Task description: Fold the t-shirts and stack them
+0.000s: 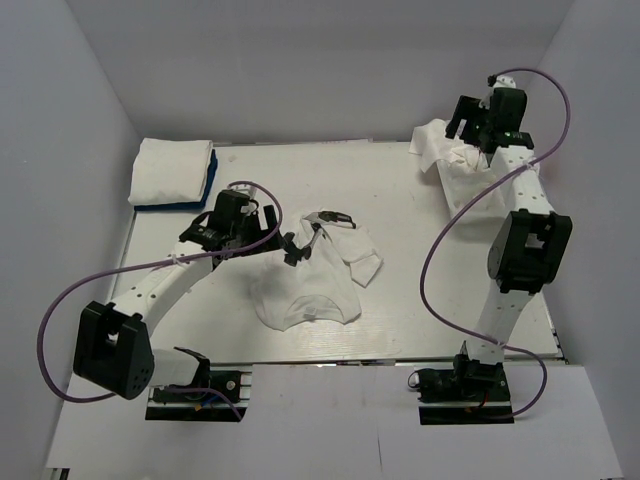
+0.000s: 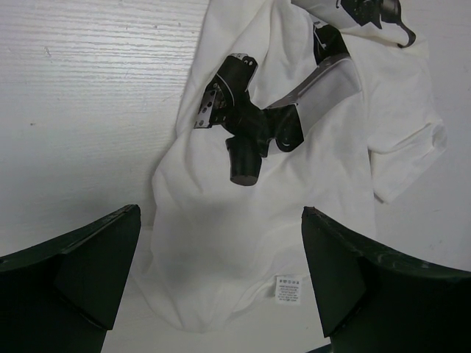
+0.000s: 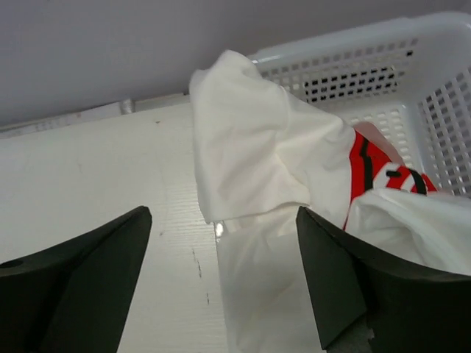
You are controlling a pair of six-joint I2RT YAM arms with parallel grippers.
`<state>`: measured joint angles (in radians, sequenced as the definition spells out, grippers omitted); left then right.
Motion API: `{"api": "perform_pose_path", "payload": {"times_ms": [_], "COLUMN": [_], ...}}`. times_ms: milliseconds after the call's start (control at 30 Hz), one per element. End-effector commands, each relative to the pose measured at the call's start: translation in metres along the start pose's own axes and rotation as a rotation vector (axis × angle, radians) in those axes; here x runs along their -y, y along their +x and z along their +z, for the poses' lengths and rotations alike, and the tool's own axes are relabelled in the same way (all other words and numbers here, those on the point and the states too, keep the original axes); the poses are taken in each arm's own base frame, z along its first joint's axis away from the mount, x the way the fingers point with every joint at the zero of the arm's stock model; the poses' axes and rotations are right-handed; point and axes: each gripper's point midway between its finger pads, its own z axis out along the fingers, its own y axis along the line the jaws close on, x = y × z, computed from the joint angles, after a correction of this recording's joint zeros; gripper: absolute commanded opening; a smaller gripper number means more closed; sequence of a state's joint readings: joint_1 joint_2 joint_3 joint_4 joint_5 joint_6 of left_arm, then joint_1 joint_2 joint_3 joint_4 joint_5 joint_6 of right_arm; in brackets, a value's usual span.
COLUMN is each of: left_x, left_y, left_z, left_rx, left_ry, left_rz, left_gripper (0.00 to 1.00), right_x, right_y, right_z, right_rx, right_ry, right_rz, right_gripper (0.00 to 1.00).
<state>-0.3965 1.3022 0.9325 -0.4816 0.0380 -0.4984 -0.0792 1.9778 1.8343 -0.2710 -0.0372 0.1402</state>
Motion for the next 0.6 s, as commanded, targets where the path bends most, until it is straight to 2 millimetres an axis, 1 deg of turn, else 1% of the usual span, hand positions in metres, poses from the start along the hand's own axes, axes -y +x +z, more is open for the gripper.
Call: {"api": "perform_pose_path", "payload": {"times_ms": [0, 33, 67, 133, 167, 200, 233, 267, 300, 367, 400, 433, 467, 500, 533, 567], "left_x": [0.012, 0.013, 0.012, 0.015, 0.015, 0.016, 0.018, 0.016, 0.014, 0.015, 0.017, 0.017, 0.018, 0.017, 0.017, 0.015], "left_y": [-0.020, -0.025, -0.023, -0.029, -0.029, -0.029, -0.034, -0.030, -0.030, -0.032, -0.028, -0.028, -0.027, -0.025, -0.025, -0.022], "left_z": [-0.007, -0.008, -0.008, -0.009, -0.009, -0.007, -0.009, -0.005, -0.003, -0.001, 0.002, 0.002, 0.002, 0.005, 0.005, 0.007], "left_rx": [0.039, 0.053, 0.045, 0.054, 0.054, 0.046, 0.057, 0.037, 0.031, 0.028, 0.017, 0.016, 0.012, 0.003, 0.003, -0.013], "left_ry": [0.034, 0.031, 0.026, 0.031, 0.031, 0.027, 0.033, 0.022, 0.008, 0.007, 0.008, 0.008, 0.016, 0.011, 0.011, 0.002], "left_rz": [0.010, 0.010, 0.010, 0.010, 0.010, 0.010, 0.010, 0.009, 0.008, 0.008, 0.015, 0.015, 0.015, 0.014, 0.004, 0.003], "left_gripper": [1.00, 1.00, 1.00, 1.00, 1.00, 1.00, 1.00, 1.00, 1.00, 1.00, 1.00, 1.00, 1.00, 1.00, 1.00, 1.00], "right_x": [-0.021, -0.018, -0.016, -0.014, -0.009, -0.008, -0.005, -0.002, 0.002, 0.009, 0.011, 0.014, 0.017, 0.023, 0.024, 0.035], "right_y": [-0.015, -0.007, -0.015, -0.012, -0.009, -0.010, 0.000, 0.002, 0.003, 0.019, 0.017, 0.031, 0.041, 0.050, 0.053, 0.060], "right_z": [0.011, 0.021, 0.024, 0.034, 0.041, 0.045, 0.057, 0.060, 0.065, 0.080, 0.083, 0.093, 0.100, 0.106, 0.108, 0.114], "right_rx": [0.027, 0.007, 0.025, 0.029, 0.027, 0.037, 0.019, 0.014, 0.015, -0.013, -0.005, -0.033, -0.052, -0.067, -0.072, -0.072], "right_ry": [-0.116, -0.107, -0.099, -0.090, -0.065, -0.059, -0.053, -0.046, -0.021, 0.003, 0.012, 0.018, 0.026, 0.045, 0.051, 0.103], "right_rz": [0.058, 0.063, 0.066, 0.074, 0.076, 0.077, 0.081, 0.088, 0.088, 0.101, 0.100, 0.095, 0.097, 0.097, 0.102, 0.125], "right_gripper": [0.83, 0.83, 0.83, 0.81, 0.80, 0.80, 0.80, 0.80, 0.80, 0.80, 0.80, 0.80, 0.80, 0.79, 0.76, 0.71]}}
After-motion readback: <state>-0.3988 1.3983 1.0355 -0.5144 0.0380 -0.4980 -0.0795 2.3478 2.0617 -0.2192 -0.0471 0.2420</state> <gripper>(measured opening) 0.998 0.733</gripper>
